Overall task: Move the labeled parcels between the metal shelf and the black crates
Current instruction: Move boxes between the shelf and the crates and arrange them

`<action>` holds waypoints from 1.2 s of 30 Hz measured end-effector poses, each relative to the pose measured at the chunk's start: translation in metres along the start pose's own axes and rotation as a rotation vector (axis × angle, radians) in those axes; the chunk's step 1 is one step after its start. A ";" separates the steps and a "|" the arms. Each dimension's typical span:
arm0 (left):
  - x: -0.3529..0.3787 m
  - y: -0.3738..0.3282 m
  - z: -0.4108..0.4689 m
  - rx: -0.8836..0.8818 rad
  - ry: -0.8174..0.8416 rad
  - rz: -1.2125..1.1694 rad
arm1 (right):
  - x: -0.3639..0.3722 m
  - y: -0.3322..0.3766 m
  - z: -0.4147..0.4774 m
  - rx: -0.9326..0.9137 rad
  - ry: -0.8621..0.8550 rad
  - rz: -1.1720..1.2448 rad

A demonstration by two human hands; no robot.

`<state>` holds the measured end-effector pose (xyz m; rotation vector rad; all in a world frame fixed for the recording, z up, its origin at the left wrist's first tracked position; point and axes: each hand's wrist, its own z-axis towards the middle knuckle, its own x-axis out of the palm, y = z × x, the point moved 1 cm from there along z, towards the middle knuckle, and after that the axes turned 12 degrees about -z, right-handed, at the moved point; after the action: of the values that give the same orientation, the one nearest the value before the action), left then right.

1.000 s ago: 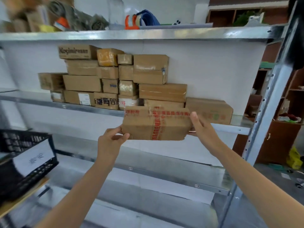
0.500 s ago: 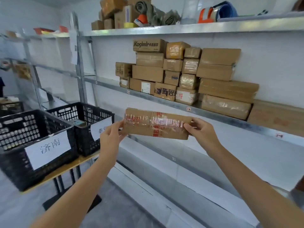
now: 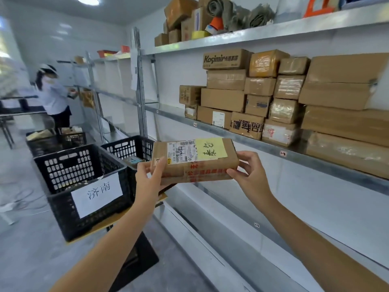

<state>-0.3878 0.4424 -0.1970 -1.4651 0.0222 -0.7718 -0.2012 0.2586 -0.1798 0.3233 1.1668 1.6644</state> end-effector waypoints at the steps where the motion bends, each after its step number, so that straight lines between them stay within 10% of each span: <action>1: 0.003 0.001 0.007 -0.001 -0.006 -0.031 | 0.003 -0.005 0.008 -0.006 0.025 0.013; 12: 0.022 0.021 0.078 0.080 -0.039 -0.159 | 0.019 -0.041 0.115 0.342 0.447 -0.027; 26: -0.008 0.058 0.166 0.096 -0.132 -0.076 | 0.131 -0.113 0.180 0.351 1.114 -0.130; 36: -0.084 0.043 0.306 0.037 -0.170 -0.122 | 0.255 -0.124 0.277 0.495 0.889 0.295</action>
<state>-0.2922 0.7465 -0.2255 -1.5029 -0.2113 -0.7390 -0.0480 0.6216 -0.2242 0.0368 2.2995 1.8017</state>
